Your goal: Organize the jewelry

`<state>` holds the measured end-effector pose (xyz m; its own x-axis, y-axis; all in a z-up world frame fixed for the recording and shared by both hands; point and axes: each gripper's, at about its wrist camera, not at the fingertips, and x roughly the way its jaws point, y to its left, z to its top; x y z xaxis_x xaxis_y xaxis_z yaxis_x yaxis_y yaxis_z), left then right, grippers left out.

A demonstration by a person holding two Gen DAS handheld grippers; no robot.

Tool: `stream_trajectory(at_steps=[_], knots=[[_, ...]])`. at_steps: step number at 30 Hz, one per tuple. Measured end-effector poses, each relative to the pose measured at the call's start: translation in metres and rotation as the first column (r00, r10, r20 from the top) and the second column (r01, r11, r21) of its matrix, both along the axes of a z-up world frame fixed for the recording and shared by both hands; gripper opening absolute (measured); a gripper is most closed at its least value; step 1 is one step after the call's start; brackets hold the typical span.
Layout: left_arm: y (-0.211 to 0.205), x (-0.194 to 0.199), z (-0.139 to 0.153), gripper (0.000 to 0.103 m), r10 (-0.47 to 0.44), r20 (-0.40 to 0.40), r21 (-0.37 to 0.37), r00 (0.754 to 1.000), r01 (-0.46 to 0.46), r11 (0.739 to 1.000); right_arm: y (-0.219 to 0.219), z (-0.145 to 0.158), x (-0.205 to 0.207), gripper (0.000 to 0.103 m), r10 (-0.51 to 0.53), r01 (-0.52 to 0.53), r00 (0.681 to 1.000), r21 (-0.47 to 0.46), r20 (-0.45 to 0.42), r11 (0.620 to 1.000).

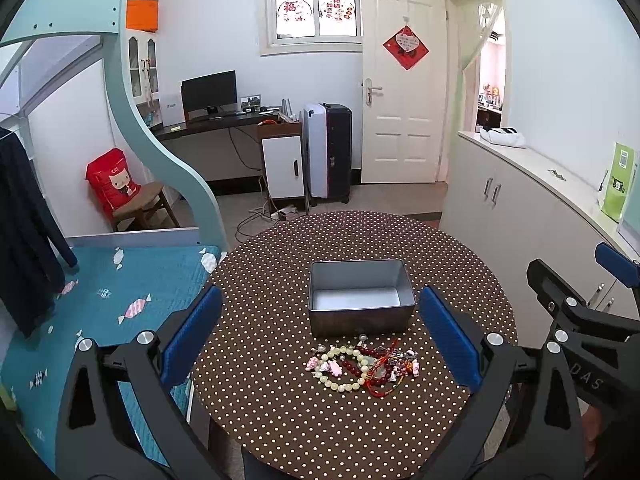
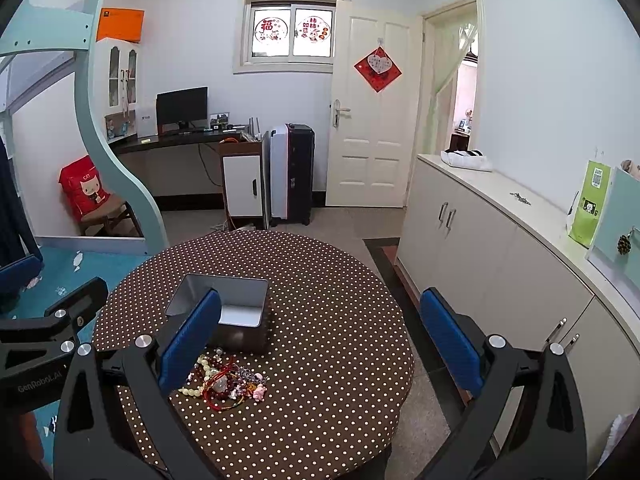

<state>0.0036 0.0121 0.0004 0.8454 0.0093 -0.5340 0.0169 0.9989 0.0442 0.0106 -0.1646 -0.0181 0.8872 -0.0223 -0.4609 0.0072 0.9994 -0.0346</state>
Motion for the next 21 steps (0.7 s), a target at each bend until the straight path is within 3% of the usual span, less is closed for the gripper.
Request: stream_trajectory(at_steps=[21], knots=[[-0.0025,0.0006,0.0026,0.099,0.001,0.007,0.002,1.0,-0.001,1.0,-0.0006,0.0023,-0.0026,0.096,-0.004,0.004,1.0,-0.002,0.004,1.0]])
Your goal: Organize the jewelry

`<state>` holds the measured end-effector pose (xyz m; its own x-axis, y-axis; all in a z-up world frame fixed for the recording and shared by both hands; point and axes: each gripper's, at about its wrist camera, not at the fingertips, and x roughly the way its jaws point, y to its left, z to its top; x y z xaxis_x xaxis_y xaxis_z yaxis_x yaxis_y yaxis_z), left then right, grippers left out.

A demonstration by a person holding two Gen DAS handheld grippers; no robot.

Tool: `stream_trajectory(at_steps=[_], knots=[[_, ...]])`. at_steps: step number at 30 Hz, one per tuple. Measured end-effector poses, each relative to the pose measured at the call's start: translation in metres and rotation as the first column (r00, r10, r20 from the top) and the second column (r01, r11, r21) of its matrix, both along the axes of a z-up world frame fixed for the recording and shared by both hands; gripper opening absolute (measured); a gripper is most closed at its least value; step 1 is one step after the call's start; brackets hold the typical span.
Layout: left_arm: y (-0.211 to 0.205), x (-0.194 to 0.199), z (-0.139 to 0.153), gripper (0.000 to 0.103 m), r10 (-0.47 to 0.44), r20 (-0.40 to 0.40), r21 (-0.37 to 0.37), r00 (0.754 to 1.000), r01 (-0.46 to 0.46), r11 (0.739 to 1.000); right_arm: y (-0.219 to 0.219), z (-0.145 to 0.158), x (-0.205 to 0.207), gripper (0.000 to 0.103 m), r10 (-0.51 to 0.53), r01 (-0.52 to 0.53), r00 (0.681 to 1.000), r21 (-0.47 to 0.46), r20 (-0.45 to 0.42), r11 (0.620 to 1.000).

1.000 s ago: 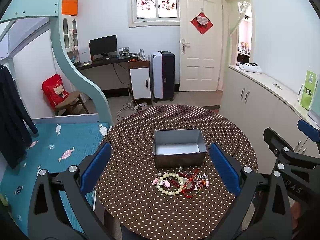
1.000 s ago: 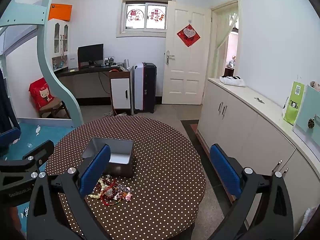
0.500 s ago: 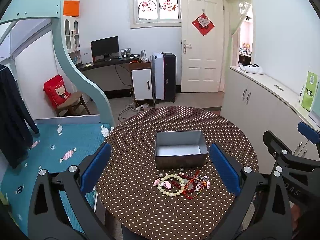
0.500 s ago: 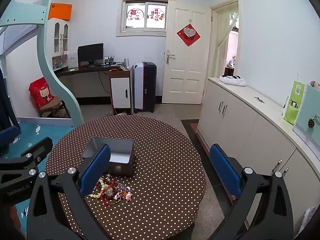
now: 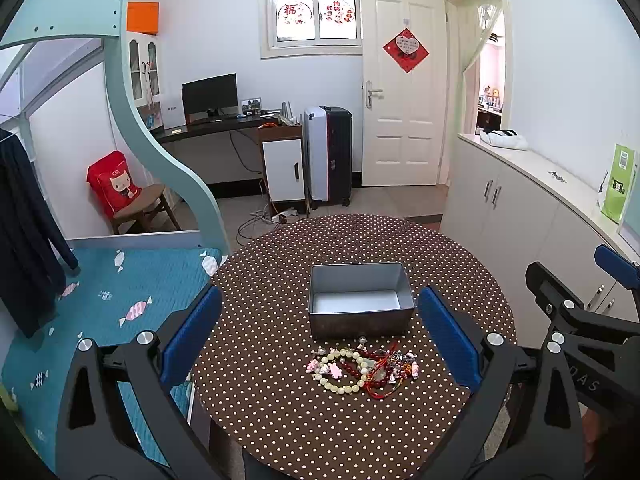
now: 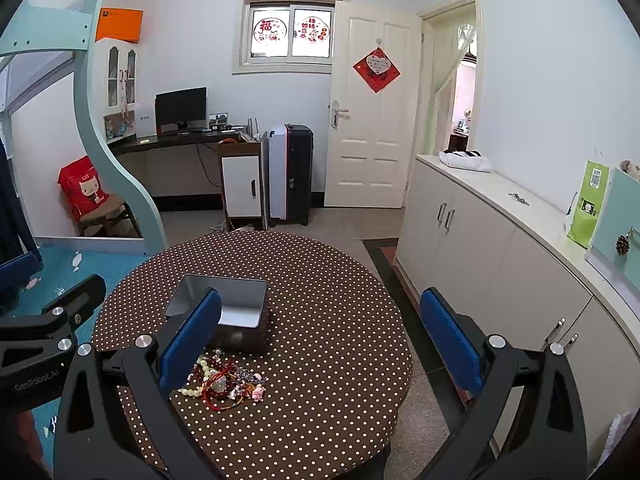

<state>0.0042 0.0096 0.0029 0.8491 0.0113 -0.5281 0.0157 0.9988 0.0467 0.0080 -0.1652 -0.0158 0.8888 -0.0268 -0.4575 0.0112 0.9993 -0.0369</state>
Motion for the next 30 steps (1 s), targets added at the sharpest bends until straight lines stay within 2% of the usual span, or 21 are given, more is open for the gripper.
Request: stream_trajectory(at_steps=[30], knots=[[0.004,-0.0039,0.002,0.099,-0.02,-0.002,-0.002,1.0,0.02,1.0,0.0025,0.0005,0.0014,0.096,-0.002,0.002,1.0,-0.008,-0.01,1.0]])
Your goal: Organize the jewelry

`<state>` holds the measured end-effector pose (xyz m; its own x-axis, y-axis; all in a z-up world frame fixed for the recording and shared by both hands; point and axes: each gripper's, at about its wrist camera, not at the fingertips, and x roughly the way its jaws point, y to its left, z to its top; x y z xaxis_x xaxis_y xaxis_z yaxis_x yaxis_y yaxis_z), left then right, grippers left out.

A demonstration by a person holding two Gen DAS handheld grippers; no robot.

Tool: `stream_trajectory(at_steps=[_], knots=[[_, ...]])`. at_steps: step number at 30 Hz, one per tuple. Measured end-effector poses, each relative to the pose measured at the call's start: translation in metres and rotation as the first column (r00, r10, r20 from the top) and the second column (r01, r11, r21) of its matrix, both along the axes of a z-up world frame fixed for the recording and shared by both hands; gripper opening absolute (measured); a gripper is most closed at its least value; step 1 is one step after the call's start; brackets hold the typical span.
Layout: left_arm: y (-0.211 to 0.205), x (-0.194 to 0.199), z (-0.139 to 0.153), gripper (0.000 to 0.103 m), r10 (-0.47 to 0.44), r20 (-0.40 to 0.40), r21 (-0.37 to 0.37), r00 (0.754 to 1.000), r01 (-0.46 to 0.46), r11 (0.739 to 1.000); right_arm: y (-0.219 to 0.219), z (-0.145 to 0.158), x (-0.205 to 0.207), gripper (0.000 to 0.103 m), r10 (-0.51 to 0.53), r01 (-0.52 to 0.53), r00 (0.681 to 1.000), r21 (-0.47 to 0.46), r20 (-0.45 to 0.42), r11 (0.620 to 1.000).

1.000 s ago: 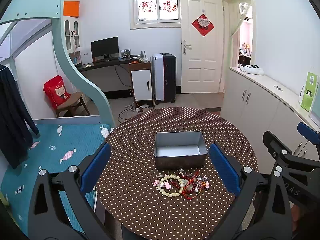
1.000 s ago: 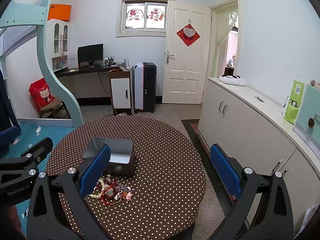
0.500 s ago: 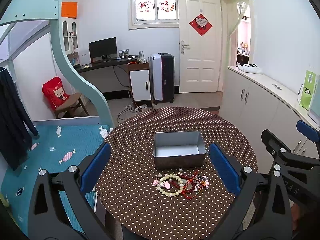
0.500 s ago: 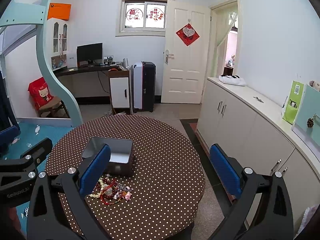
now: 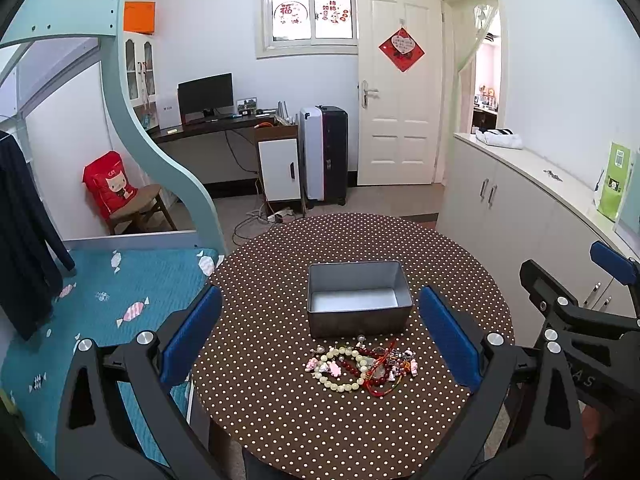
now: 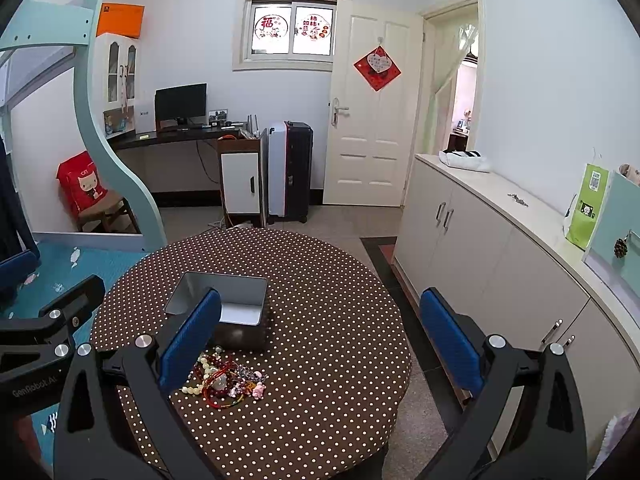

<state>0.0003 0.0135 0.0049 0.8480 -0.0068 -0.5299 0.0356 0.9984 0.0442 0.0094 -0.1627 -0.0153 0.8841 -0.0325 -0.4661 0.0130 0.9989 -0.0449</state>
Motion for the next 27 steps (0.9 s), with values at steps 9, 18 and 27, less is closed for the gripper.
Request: stream_trajectory(at_steps=[9,18,27], knots=[[0.006,0.014,-0.013,0.099,0.002,-0.057,-0.018,0.998,-0.003,1.0,0.004,-0.011,0.013,0.096,0.015,-0.015,0.998,0.003,-0.053,1.0],[0.02,0.038,-0.053,0.099,0.012,-0.182,-0.032,0.983,-0.018,0.999,0.013,-0.05,0.037,0.096,0.056,-0.053,0.98,0.022,-0.19,0.998],[0.041,0.07,-0.112,0.098,0.035,-0.344,-0.024,0.938,-0.046,0.999,0.014,-0.103,0.07,0.096,0.097,-0.069,0.92,0.087,-0.379,0.994]])
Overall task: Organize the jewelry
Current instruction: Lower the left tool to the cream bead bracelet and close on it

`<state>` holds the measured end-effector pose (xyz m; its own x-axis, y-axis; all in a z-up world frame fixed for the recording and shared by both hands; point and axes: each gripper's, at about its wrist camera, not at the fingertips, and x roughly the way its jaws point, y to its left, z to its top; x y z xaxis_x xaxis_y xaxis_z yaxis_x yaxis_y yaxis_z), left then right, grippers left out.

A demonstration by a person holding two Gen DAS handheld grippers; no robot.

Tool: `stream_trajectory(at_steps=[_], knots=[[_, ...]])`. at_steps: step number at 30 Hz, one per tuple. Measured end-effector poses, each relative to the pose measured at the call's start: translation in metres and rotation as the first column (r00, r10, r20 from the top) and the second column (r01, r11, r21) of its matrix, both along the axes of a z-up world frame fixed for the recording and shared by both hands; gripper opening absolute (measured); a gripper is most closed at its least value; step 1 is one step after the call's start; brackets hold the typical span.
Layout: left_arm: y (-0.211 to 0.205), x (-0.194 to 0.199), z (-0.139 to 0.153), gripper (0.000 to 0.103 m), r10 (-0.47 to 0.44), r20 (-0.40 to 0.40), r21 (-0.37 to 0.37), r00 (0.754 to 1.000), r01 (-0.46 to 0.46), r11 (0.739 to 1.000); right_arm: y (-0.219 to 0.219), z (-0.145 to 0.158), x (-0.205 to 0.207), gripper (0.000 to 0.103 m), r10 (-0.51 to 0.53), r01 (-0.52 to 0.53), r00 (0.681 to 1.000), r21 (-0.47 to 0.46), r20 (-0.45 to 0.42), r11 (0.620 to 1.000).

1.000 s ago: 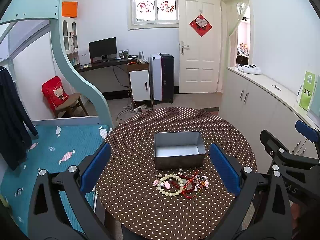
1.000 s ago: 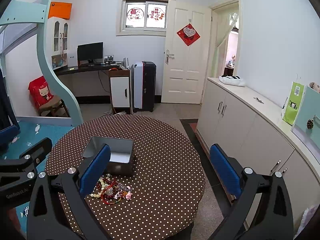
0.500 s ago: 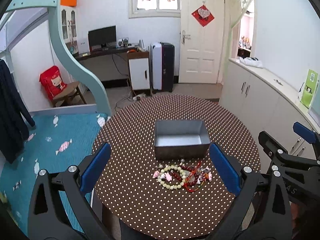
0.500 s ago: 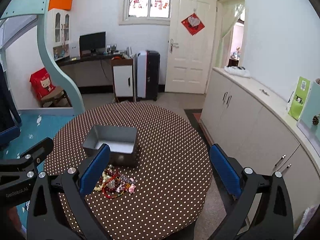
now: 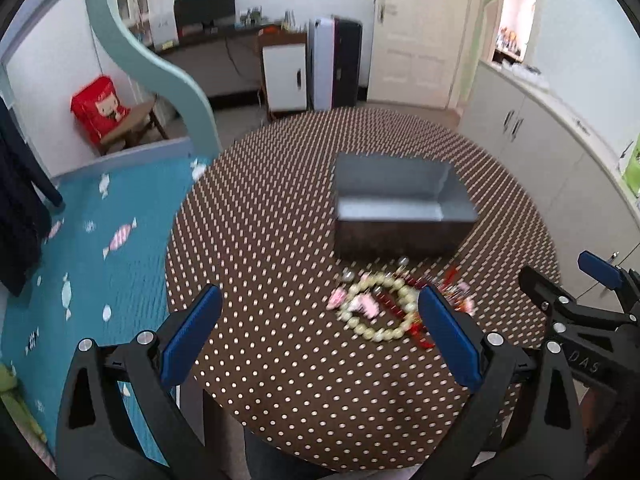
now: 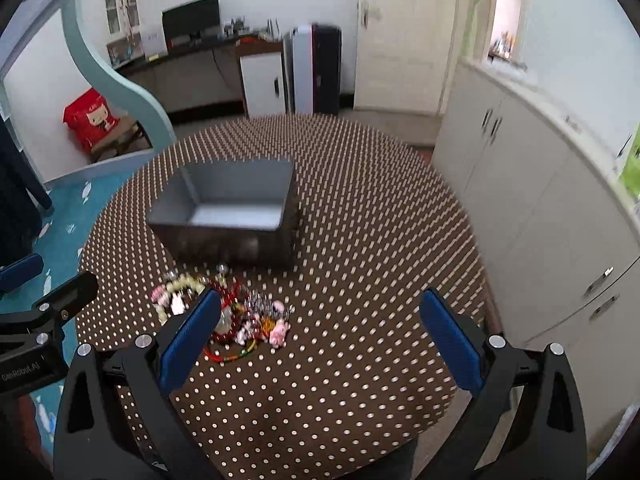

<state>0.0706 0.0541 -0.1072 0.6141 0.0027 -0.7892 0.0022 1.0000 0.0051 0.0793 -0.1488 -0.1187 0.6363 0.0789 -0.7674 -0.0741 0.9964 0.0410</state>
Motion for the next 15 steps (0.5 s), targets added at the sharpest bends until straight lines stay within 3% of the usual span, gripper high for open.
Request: stream_trajectory(at_steps=[5,15], knots=[[0.009,0.019,-0.032,0.098,0.015,-0.082,0.016,0.996,-0.014,1.0,-0.009,-0.024,0.012,0.096,-0.007,0.012,0.996,0.057,-0.089,0.998],[0.016,0.047,-0.077,0.098,0.011,-0.218,0.009,0.976,-0.009,1.0,-0.007,-0.043,0.031,0.096,-0.018,0.02,0.987,0.012,-0.158,1.0]])
